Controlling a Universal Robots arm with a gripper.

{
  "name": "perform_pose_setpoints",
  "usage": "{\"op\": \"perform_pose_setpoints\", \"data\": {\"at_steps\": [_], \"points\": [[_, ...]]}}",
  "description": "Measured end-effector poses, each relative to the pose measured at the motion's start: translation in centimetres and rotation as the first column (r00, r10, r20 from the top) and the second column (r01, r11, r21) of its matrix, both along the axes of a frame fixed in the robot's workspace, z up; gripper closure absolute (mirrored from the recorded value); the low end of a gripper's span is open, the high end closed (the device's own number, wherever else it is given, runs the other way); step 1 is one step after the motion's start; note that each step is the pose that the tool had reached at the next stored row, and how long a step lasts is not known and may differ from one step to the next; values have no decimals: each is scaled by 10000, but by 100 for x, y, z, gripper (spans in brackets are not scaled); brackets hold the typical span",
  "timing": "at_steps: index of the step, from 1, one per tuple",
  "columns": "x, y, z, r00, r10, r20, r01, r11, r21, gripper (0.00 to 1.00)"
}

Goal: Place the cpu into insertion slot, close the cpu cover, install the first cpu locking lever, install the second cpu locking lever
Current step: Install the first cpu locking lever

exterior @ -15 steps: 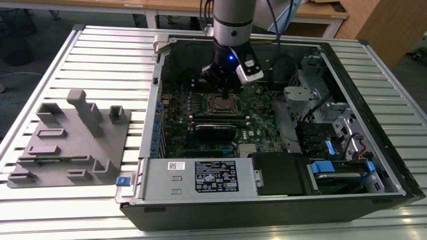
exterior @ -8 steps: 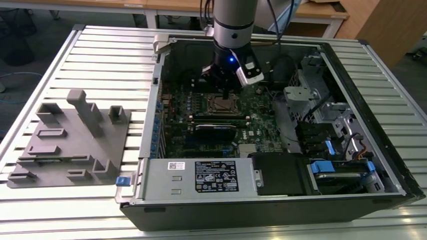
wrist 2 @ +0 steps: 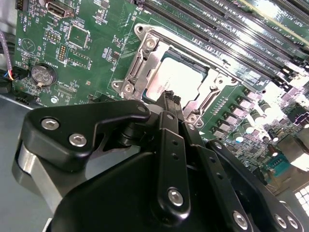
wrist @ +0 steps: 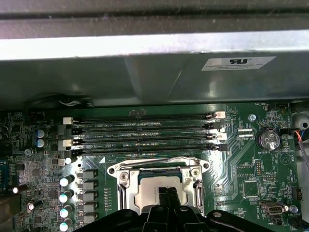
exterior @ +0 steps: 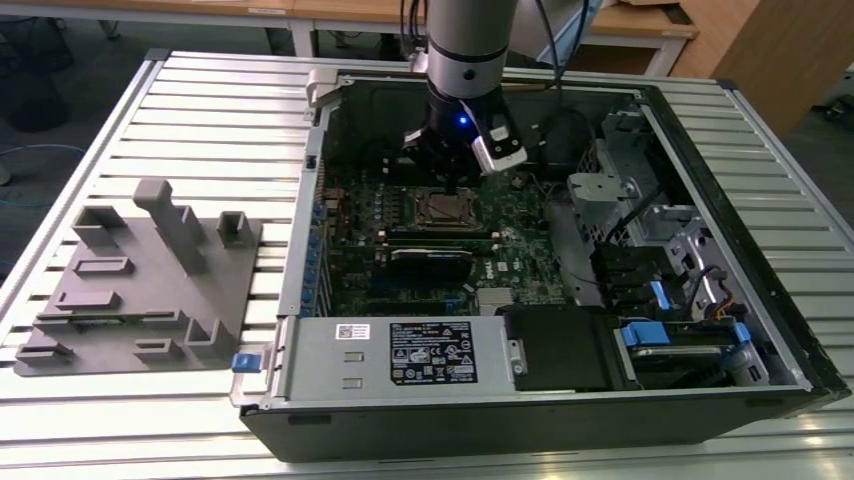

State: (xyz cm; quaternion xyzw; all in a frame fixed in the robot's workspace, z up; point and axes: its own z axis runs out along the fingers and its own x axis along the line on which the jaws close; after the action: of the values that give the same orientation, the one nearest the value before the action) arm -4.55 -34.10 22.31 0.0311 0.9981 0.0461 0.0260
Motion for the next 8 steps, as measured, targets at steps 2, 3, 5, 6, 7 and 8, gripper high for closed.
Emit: {"op": "perform_pose_setpoints", "data": {"at_steps": [2,3,5,6,7,8], "points": [[0,0,0,10000,0,0,0,10000,2,89],[0,0,0,10000,0,2,0,10000,4,89],[-1,-1,14,10000,0,-4,0,10000,1,89],[0,0,23,10000,0,-5,0,10000,2,89],[0,0,36,10000,0,-6,0,10000,2,89],[0,0,47,10000,0,-6,0,10000,3,89]]}}
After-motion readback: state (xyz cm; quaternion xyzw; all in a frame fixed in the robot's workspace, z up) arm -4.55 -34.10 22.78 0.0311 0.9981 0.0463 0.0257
